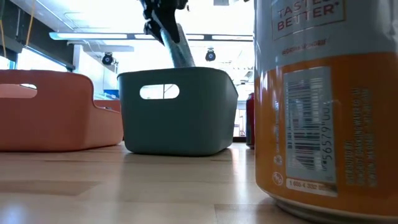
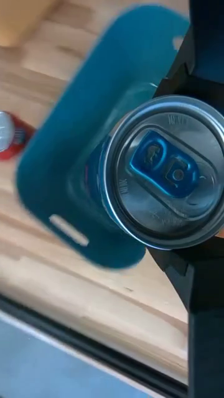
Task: Sort soda cans
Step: Put the top blue soda can into the blue bin
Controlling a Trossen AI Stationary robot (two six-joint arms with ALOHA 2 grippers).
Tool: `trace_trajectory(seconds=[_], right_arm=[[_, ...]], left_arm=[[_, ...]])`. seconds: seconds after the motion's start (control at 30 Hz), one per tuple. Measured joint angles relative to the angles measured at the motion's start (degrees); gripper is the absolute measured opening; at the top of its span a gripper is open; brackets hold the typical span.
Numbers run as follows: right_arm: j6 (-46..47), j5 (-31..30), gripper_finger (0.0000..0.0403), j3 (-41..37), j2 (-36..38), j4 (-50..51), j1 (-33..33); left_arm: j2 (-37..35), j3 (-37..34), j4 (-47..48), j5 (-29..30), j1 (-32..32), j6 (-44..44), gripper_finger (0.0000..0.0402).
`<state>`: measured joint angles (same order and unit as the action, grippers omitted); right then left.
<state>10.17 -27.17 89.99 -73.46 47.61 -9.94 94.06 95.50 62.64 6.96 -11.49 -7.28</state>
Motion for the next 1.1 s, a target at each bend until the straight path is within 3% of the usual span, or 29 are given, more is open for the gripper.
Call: trace_trajectory(seconds=[0.47,0.77,1.1], right_arm=[[1.9,0.3,0.0268,0.0,-0.4,5.3,-0.2],[2.6,0.3,0.0268,0.0,-0.4,7.2,-0.2],[2.2,0.3,0.0268,0.0,-0.4,7.5,-0.2]], left_arm=[[16.5,-0.1,3.2,2.8,-3.8,1.0,0.0211],[16.0,-0.1,6.7,5.9,-6.0,-0.1,0.0211],[15.8,-0.1,5.2,1.4,-6.1,-0.1,0.0211]])
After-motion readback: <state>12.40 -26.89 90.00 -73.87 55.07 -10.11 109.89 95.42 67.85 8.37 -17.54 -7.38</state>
